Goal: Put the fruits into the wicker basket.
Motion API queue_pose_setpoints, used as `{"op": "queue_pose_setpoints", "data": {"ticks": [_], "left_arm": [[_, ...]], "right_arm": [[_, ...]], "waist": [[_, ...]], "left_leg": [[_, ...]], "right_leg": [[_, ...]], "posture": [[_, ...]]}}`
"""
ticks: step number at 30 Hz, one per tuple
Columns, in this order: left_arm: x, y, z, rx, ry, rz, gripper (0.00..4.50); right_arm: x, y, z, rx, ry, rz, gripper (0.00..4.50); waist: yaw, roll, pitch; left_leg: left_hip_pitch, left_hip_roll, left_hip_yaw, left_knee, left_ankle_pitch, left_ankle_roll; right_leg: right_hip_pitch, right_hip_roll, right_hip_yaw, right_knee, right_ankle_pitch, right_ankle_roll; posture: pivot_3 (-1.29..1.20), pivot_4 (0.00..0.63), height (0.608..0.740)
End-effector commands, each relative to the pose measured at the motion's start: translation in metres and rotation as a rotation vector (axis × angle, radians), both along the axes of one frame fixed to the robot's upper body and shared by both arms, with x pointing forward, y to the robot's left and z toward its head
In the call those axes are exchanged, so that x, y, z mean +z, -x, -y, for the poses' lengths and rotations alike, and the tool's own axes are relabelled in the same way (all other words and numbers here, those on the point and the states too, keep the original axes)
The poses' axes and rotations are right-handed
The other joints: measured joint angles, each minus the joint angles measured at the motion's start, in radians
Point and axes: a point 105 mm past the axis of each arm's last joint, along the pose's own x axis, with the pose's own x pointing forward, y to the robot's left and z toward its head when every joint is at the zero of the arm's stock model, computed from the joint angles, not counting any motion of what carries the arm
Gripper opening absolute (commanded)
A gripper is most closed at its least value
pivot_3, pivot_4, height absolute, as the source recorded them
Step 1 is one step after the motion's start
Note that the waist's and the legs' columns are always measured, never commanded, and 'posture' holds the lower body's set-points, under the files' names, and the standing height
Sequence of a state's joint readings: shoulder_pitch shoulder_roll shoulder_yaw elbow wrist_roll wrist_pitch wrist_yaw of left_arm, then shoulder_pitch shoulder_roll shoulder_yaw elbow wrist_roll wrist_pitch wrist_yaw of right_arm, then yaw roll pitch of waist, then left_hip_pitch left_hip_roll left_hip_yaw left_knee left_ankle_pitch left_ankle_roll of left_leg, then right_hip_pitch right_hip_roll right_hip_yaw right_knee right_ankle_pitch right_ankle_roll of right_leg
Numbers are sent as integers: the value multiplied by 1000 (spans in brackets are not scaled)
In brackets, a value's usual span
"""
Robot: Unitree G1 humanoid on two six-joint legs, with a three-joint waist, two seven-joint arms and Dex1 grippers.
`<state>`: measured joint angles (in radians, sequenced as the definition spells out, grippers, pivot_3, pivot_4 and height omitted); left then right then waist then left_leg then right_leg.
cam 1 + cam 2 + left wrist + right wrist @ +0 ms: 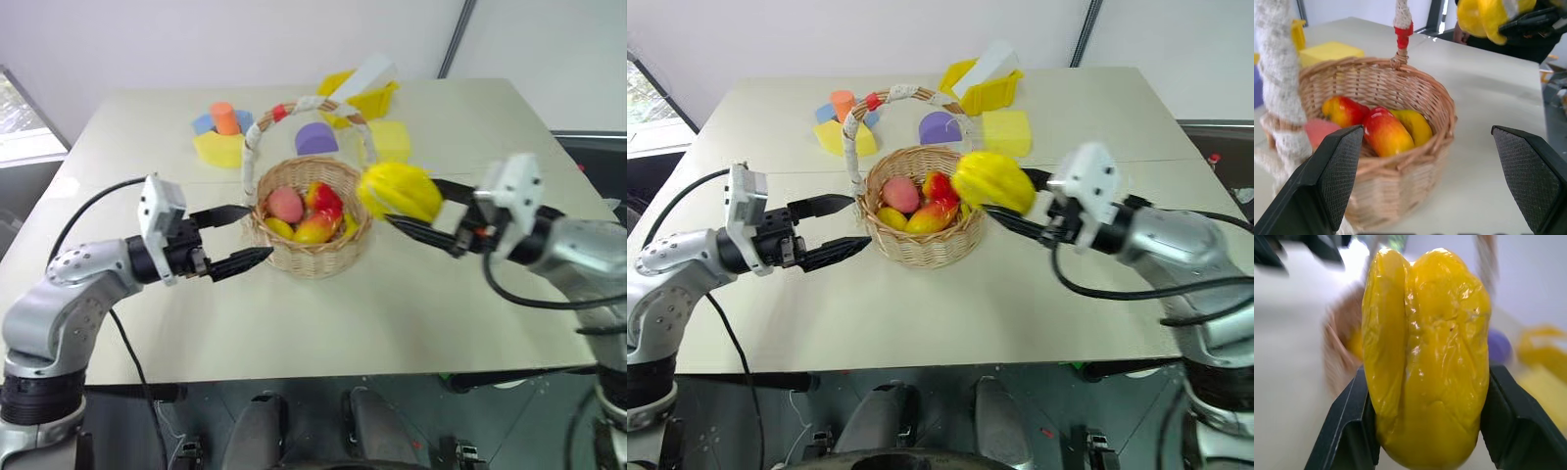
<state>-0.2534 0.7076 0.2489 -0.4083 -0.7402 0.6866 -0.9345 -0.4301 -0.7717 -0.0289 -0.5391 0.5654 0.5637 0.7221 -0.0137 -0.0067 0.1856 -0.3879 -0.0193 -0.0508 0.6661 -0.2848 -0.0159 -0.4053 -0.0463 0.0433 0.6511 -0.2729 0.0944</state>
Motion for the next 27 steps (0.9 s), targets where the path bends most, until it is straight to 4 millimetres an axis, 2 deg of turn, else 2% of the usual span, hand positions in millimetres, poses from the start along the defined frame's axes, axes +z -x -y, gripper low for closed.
{"op": "queue_pose_setpoints", "data": {"ticks": [1, 3, 5, 7, 8, 10, 13, 15, 17, 19, 22, 27], "left_arm": [[12, 4, -5, 5, 12, 54, 4500], [12, 5, -5, 13, 14, 59, 4500], [12, 6, -4, 19, 14, 63, 4500], [12, 8, 0, 21, 20, 69, 4500], [12, 8, 0, 22, 22, 70, 4500], [12, 9, 2, 25, 23, 72, 4500], [12, 9, 2, 33, 29, 74, 4500], [12, 10, 4, 31, 35, 75, 4500], [12, 10, 5, 27, 40, 75, 4500], [12, 9, 7, 21, 51, 73, 4500], [11, 7, 10, 5, 72, 67, 4500], [11, 0, 18, -11, 118, 71, 4500]], "right_arm": [[-6, -24, -23, -64, 28, 19, 2020], [-7, -42, -34, -118, 13, 24, 2020], [-11, -49, -43, -124, 20, 19, 2020], [-19, -50, -54, -94, 49, 15, 3059], [-22, -50, -57, -85, 62, 17, 3435], [-19, -51, -57, -98, 61, 40, 4463], [-2, -42, -51, -72, 21, 97, 4463], [7, -21, -43, 17, -16, 111, 4463], [12, -4, -30, 64, -56, 72, 4463], [15, 4, -12, 52, -115, 5, 4463], [12, -6, 11, -76, -149, -19, 4463], [-1, -41, 13, -229, -302, -74, 4463]], "waist": [[0, 0, 0], [2, 0, 0], [3, 0, 0], [3, 0, 0], [2, 0, 0], [0, 0, 0], [0, 0, 0], [4, 0, 0], [5, 0, 0], [3, 0, 0], [-2, 0, 0], [-7, 0, 0]], "left_leg": [[-2, -1, 0, 0, 0, 0], [-5, -1, 0, 0, 0, 0], [-5, -1, -1, -1, 0, 0], [-5, -1, -1, -1, 0, 0], [-6, -1, -1, -2, 0, 0], [-6, -1, -1, -2, 0, 0], [-6, -1, -1, -2, 0, 0], [-6, -1, -1, -2, 0, 0], [-6, -2, -2, -2, -1, 1], [-5, -2, -2, -2, -1, 1], [-5, -1, -2, -2, -1, 1], [-1, 0, -1, -2, 0, 0]], "right_leg": [[-2, -1, 0, 0, 0, 0], [-5, -1, 0, 0, 0, 0], [-6, -2, 0, 0, 0, 0], [-6, -2, -1, -1, 0, 0], [-6, -2, -1, -2, 0, 0], [-6, -2, 0, -2, 0, 0], [-6, -2, 0, -2, 0, 0], [-6, -2, -1, -2, 0, 0], [-4, -2, -2, -2, 0, 0], [-3, -3, -2, -3, 0, 0], [-3, -3, -2, -3, 0, 0], [-2, 0, -1, -1, 0, 0]], "posture": [[0, 150, 740], [0, 150, 740], [0, 150, 740], [0, 150, 740], [0, 150, 740], [0, 150, 740], [0, 150, 740], [0, 150, 740], [0, 150, 740], [0, 150, 740], [0, 150, 740], [0, 150, 740]]}}
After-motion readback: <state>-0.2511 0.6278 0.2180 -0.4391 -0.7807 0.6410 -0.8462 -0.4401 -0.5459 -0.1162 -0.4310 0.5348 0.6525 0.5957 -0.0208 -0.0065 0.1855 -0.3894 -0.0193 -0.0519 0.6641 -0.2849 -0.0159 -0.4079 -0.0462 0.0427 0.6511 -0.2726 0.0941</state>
